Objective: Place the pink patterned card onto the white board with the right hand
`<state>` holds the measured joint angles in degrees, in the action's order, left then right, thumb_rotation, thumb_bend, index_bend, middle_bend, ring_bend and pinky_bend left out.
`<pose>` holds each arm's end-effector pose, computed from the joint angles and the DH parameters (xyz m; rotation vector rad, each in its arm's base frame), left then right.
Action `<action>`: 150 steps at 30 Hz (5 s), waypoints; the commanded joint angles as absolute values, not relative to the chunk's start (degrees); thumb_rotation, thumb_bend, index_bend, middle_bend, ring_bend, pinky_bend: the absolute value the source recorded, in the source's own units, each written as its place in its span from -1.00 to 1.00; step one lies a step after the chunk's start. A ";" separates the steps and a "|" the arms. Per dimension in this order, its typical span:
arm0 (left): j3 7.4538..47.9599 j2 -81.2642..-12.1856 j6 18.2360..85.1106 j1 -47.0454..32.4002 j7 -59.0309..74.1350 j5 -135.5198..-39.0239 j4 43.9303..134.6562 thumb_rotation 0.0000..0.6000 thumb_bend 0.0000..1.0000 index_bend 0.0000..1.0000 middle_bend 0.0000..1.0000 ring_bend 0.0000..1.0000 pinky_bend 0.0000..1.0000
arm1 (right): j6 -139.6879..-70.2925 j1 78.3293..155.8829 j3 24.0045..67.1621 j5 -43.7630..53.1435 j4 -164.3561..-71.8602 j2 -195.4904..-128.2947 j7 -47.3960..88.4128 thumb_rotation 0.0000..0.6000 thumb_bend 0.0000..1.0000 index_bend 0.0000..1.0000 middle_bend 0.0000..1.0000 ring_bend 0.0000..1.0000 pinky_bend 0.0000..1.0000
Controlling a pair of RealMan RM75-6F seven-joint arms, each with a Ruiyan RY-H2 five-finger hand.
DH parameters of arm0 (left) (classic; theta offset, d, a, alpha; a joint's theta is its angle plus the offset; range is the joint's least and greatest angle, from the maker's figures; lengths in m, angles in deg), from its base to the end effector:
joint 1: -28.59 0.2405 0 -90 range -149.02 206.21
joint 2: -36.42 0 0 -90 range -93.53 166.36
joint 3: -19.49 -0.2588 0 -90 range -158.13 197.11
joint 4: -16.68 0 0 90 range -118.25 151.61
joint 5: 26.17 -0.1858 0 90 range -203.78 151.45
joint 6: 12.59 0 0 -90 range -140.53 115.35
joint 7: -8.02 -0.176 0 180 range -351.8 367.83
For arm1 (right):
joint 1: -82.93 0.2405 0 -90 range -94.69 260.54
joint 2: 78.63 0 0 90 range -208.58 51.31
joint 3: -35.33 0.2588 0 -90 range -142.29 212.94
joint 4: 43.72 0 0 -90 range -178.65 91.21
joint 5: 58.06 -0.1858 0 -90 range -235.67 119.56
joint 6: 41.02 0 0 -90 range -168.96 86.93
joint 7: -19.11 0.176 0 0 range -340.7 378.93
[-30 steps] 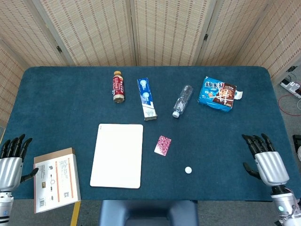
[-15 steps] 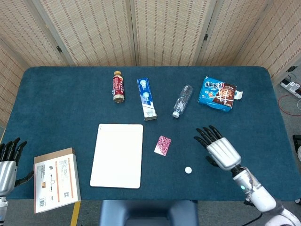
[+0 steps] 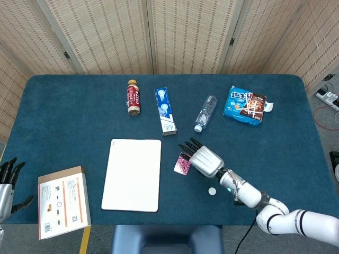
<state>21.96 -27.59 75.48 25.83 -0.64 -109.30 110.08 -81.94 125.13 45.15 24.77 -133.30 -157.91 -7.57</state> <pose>-0.3132 0.1981 0.1919 -1.3416 -0.8129 -0.7758 -0.1289 -0.3424 0.0024 2.2785 -0.4751 0.7281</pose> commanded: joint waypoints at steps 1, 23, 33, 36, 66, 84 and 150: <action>21.83 -27.27 75.13 25.88 0.23 -109.35 110.24 1.00 -0.57 -0.70 -0.84 -0.83 -1.00 | -79.87 127.18 45.05 22.94 -130.76 -159.70 -8.65 1.00 -0.33 -0.64 -0.91 -1.00 -1.00; 21.29 -26.71 73.14 26.14 1.97 -108.61 110.05 1.00 -0.57 -0.70 -0.84 -0.83 -1.00 | -74.73 135.54 41.92 17.26 -122.20 -165.46 -10.32 1.00 -0.33 -0.61 -0.91 -1.00 -1.00; 21.14 -26.66 72.86 26.25 2.65 -108.76 109.84 1.00 -0.57 -0.70 -0.84 -0.83 -1.00 | -75.49 136.75 40.71 15.87 -121.03 -166.26 -10.53 1.00 -0.33 -0.58 -0.91 -1.00 -1.00; 21.10 -26.68 72.90 26.33 2.84 -108.82 109.77 1.00 -0.57 -0.70 -0.84 -0.83 -1.00 | -75.70 137.08 40.46 15.39 -120.77 -166.46 -10.63 1.00 -0.33 -0.56 -0.90 -1.00 -1.00; 20.58 -26.79 72.38 26.75 4.50 -109.23 108.60 1.00 -0.57 -0.69 -0.84 -0.83 -1.00 | -78.95 138.41 38.21 12.40 -118.27 -169.12 -13.10 1.00 -0.33 -0.24 -0.80 -1.00 -1.00; 20.59 -26.02 73.11 26.89 3.81 -110.14 110.05 1.00 -0.57 -0.72 -0.84 -0.83 -1.00 | -83.97 138.05 38.92 15.96 -126.75 -165.38 -12.16 1.00 -0.33 -0.16 -0.76 -1.00 -1.00; 20.31 -24.62 72.69 25.28 -0.81 -113.44 116.10 1.00 -0.57 -0.70 -0.84 -0.83 -1.00 | -107.12 117.70 23.94 36.95 -132.52 -151.44 3.95 1.00 -0.33 -0.26 -0.63 -0.97 -1.00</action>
